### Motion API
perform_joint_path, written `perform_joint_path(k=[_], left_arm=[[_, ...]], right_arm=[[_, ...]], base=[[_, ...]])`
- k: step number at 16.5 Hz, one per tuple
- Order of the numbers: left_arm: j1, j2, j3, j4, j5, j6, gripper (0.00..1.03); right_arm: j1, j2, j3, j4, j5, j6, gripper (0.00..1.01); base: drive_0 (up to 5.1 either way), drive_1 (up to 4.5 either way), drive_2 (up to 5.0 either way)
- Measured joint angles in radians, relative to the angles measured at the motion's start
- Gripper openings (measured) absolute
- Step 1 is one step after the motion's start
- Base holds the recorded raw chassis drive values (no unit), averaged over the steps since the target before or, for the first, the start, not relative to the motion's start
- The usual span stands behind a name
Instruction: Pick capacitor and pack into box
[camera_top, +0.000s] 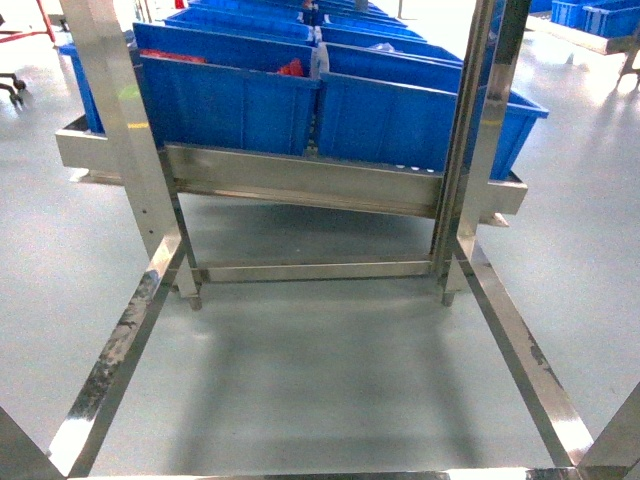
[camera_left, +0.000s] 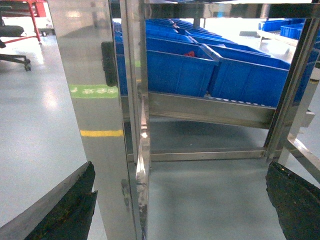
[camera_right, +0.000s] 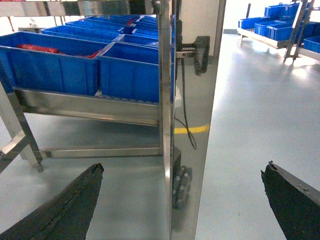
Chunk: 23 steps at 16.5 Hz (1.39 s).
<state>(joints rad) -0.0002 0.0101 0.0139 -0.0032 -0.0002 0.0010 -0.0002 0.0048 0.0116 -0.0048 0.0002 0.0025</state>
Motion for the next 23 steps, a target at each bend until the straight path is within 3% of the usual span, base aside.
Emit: perform_joint_path(k=[23], left_arm=[[0.000,0.000,0.000,-0.003,0.000,0.000,0.98]], right_arm=[[0.000,0.000,0.000,-0.002,0.000,0.000,0.98]], base=[[0.0,0.00,0.0]])
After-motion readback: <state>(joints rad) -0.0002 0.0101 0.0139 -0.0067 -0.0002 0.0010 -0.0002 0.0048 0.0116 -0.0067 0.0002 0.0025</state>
